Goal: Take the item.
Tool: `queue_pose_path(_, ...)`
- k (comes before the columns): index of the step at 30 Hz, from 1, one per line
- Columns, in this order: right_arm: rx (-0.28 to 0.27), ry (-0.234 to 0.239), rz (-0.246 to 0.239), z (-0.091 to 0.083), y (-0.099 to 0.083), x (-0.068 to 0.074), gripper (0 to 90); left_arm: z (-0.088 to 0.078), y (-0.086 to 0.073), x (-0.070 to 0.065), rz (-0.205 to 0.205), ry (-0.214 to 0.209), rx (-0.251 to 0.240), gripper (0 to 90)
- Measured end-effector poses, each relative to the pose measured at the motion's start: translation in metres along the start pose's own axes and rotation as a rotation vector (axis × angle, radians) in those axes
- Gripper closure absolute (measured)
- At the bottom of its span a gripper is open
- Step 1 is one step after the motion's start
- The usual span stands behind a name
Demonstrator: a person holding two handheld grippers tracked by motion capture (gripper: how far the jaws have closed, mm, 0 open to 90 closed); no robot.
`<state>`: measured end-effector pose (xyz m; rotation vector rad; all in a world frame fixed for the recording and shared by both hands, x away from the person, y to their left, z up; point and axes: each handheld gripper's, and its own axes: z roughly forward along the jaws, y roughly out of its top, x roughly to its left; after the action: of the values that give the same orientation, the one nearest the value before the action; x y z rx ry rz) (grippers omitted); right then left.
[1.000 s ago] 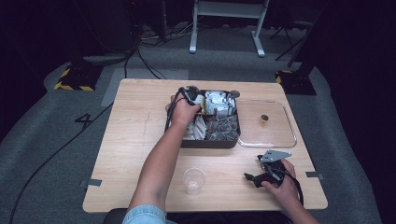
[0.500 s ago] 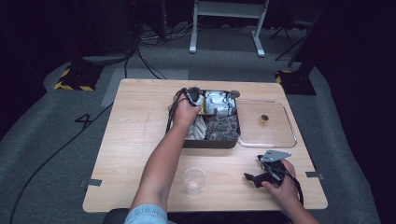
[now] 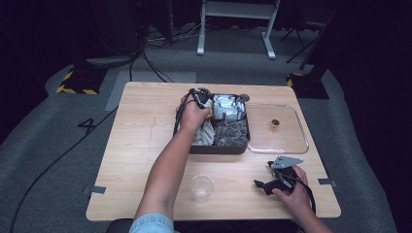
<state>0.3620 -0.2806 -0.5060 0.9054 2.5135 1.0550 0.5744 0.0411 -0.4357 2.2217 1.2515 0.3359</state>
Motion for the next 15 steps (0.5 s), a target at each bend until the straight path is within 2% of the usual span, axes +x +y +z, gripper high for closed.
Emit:
queue_pose_path(4, 0.0, 0.001, 0.004, 0.0, 0.0, 0.0, 2.1, -0.008, 0.004, 0.002, 0.011, 0.016, -0.012, 90.0)
queue_pose_path(7, 0.0, 0.001, 0.004, 0.0, 0.0, 0.0, 2.1, -0.014, 0.007, 0.005, 0.004, 0.014, -0.03, 90.0)
queue_pose_path(15, -0.001, 0.002, 0.002, 0.0, 0.0, 0.0, 2.1, -0.038, 0.01, 0.011, -0.004, -0.037, -0.099, 90.0)
